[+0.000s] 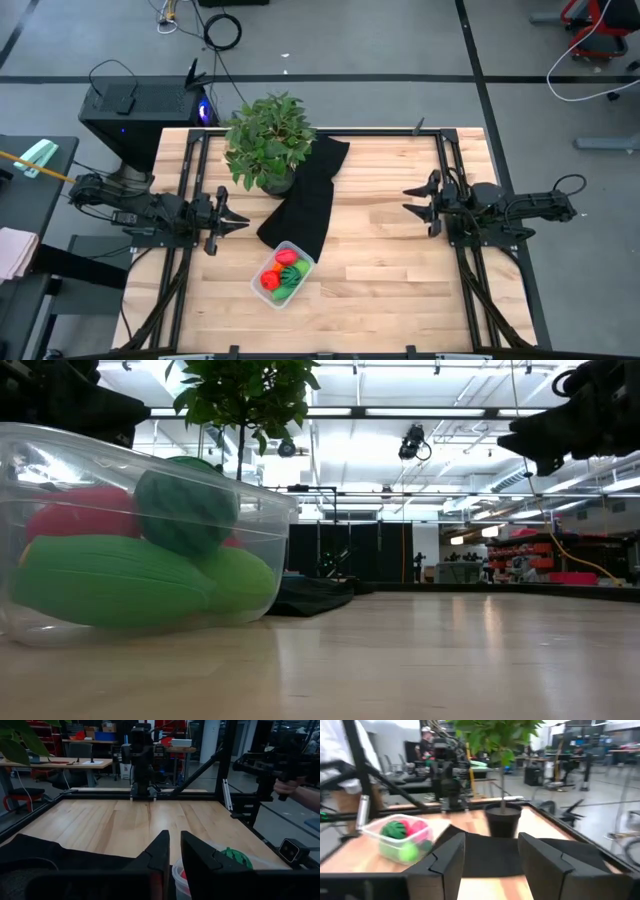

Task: Pick and placing Produce into tupperware
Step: Return to Home Position

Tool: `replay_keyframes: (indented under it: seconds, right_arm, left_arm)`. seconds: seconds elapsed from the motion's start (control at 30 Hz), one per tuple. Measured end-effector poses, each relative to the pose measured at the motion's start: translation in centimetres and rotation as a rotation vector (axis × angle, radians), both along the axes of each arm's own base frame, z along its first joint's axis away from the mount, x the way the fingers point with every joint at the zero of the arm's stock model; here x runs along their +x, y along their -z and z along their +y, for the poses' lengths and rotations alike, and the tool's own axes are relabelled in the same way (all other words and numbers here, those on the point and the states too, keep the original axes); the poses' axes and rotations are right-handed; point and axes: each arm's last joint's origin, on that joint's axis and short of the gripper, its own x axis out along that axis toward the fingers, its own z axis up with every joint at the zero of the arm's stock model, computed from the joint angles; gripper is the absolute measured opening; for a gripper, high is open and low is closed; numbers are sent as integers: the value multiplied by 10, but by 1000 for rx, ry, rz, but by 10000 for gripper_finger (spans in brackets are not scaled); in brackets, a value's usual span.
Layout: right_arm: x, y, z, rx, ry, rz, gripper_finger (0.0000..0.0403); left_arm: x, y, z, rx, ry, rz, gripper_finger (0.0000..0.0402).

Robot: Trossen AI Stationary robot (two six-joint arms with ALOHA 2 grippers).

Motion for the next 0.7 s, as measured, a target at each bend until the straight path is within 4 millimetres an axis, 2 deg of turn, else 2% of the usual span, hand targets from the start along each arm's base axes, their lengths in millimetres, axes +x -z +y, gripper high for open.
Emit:
replay_keyframes:
  seconds: [0.17,0.23,0.43,0.57,0.7]
  right_arm:
    - [2,8,-2,-5,51,21,187]
    - [5,17,-1,23,24,31,187]
    - [6,15,2,19,-72,0,180]
    - [6,13,2,1,-98,-19,152]
    - [6,15,3,-9,-100,0,92]
  left_arm:
    - [0,0,0,1,0,-1,59]
    - [0,0,0,0,0,-2,59]
    - [0,0,0,1,0,-2,51]
    - [0,0,0,1,0,-2,53]
    - [0,0,0,2,0,-2,56]
